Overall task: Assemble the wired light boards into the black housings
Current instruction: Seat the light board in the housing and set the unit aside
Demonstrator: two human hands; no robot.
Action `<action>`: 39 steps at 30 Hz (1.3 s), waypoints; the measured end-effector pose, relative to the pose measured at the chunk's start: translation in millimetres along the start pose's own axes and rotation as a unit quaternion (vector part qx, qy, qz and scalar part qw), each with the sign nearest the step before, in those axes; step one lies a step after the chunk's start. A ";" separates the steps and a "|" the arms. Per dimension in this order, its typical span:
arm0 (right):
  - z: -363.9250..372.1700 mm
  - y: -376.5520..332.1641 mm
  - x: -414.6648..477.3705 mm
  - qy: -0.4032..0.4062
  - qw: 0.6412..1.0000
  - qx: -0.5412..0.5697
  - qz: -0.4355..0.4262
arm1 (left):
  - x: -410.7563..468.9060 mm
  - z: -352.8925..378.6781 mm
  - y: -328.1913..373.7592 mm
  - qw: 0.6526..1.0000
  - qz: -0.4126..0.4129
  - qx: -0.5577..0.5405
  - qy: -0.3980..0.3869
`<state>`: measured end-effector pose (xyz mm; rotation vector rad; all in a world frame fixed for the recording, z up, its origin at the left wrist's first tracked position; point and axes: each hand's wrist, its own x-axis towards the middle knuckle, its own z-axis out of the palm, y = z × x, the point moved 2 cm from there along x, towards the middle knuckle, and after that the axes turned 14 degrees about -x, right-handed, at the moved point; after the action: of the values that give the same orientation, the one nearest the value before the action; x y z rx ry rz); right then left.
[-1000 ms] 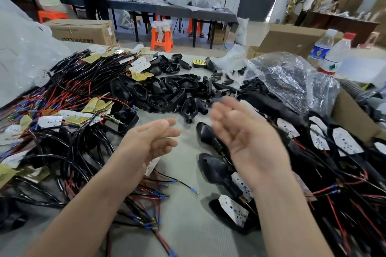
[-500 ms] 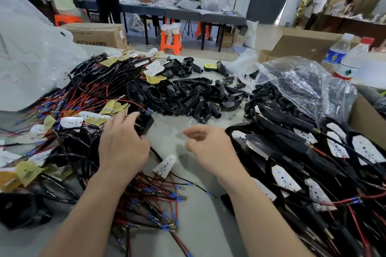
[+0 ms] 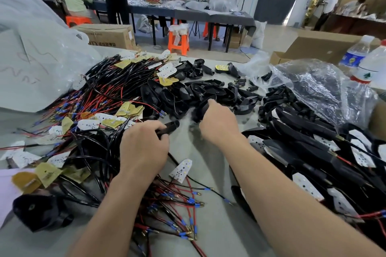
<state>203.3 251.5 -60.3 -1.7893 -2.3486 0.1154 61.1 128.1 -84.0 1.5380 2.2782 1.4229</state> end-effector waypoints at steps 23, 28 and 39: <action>1.4 5.8 -104.1 0.142 0.934 0.328 -0.006 | -11.6 5.5 17.2 0.744 -0.220 -0.509 -0.372; 4.2 1.5 -104.6 0.113 0.931 0.346 0.019 | -11.0 2.2 20.0 0.745 -0.180 -0.519 -0.379; 20.6 -28.6 -125.1 -0.030 0.997 0.057 -0.035 | 12.6 -35.7 -3.8 0.601 -0.252 -0.757 -0.058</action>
<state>204.2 124.5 -88.2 -1.6718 -2.3891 0.2910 34.4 113.9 -60.7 0.2897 0.5167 1.8908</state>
